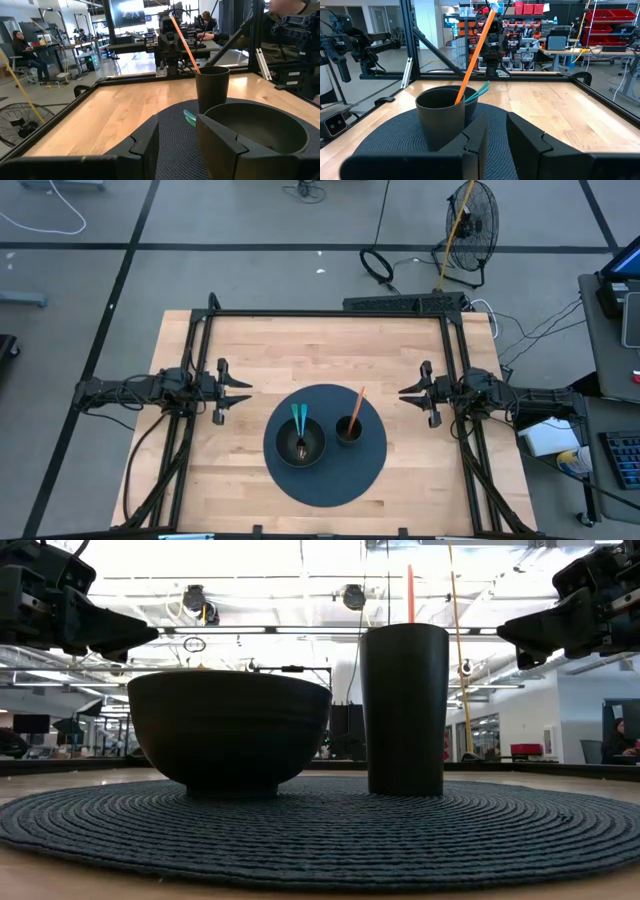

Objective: Pick & Place Utensil
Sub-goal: Return to home position

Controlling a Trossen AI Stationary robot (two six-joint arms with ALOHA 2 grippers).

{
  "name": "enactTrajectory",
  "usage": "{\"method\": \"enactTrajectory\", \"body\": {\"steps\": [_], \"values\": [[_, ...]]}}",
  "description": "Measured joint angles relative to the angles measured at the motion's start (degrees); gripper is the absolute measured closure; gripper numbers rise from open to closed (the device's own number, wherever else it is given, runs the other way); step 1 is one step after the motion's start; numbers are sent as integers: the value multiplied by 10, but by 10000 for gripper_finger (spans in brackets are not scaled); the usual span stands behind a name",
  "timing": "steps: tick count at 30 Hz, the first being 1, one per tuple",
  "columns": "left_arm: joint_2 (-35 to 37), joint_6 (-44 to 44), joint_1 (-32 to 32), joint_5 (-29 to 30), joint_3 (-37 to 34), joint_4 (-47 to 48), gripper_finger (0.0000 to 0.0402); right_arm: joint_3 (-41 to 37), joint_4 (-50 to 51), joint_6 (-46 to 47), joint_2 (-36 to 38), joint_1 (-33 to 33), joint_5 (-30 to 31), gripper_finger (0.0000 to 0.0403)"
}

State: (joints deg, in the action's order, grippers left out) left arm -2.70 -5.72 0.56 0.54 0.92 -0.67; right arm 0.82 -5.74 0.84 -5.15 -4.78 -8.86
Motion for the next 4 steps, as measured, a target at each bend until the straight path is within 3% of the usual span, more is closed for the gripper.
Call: {"method": "enactTrajectory", "body": {"steps": [4], "values": [[0, 0, 0, 0, 0, 0, 266, 0, 0, 0, 0, 0, 0, 339]]}}
